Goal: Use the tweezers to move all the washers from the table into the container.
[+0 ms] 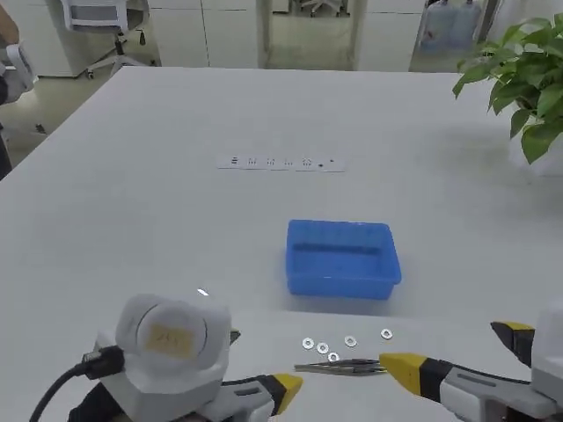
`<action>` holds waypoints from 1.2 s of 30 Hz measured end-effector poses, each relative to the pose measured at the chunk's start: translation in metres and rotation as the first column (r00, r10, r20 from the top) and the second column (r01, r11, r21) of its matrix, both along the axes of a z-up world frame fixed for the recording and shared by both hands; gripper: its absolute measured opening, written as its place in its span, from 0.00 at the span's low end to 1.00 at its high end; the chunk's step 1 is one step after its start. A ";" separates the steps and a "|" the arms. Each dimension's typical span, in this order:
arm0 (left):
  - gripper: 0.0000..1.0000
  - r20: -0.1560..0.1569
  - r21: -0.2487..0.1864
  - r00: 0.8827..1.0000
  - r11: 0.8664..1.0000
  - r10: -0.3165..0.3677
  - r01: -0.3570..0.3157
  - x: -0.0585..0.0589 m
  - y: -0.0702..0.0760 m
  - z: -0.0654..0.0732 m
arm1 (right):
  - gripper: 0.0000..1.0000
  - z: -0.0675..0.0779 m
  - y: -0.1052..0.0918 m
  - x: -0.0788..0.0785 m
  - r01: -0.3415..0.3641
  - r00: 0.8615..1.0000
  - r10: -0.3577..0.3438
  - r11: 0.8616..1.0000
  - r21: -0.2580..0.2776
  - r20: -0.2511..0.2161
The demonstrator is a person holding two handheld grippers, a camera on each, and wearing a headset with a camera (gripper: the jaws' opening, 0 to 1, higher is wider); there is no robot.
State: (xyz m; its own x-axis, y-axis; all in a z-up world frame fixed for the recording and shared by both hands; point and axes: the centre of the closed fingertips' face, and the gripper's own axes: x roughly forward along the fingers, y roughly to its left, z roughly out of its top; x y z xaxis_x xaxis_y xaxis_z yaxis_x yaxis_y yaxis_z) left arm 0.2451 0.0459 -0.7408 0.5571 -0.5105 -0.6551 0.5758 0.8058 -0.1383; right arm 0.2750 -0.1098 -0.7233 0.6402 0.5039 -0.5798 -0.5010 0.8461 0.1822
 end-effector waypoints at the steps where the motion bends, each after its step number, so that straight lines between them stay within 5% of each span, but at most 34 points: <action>1: 0.41 -0.005 0.007 1.000 1.000 -0.018 0.018 0.000 -0.002 -0.003 | 0.89 -0.002 0.001 -0.001 -0.007 1.000 0.007 1.000 0.002 -0.009; 6: 0.28 -0.005 0.072 0.994 0.992 -0.107 0.107 0.011 -0.011 -0.024 | 0.71 -0.010 0.010 -0.006 -0.049 0.998 0.049 0.999 -0.011 -0.049; 11: 0.20 -0.017 0.116 0.980 0.974 -0.196 0.197 0.020 -0.021 -0.039 | 0.65 -0.023 0.018 -0.013 -0.107 0.992 0.102 0.992 -0.060 -0.079; 14: 0.17 0.003 0.127 0.976 0.969 -0.216 0.214 0.028 -0.026 -0.048 | 0.60 -0.029 0.020 -0.015 -0.125 0.989 0.117 0.989 -0.079 -0.095; 22: 0.10 -0.008 0.207 0.940 0.919 -0.342 0.336 0.034 -0.030 -0.077 | 0.60 -0.038 0.024 -0.020 -0.144 0.984 0.135 0.987 -0.076 -0.120; 26: 0.07 -0.018 0.217 0.927 0.904 -0.374 0.368 0.033 -0.033 -0.086 | 0.59 -0.043 0.025 -0.022 -0.153 0.981 0.142 0.985 -0.075 -0.134; 32: 0.00 -0.004 0.209 0.917 0.896 -0.399 0.391 0.033 -0.036 -0.086 | 0.57 -0.045 0.031 -0.024 -0.178 0.977 0.165 0.981 -0.082 -0.136; 36: 0.00 0.007 0.221 0.890 0.869 -0.456 0.443 0.028 -0.039 -0.080 | 0.56 -0.044 0.039 -0.024 -0.203 0.973 0.191 0.976 -0.083 -0.130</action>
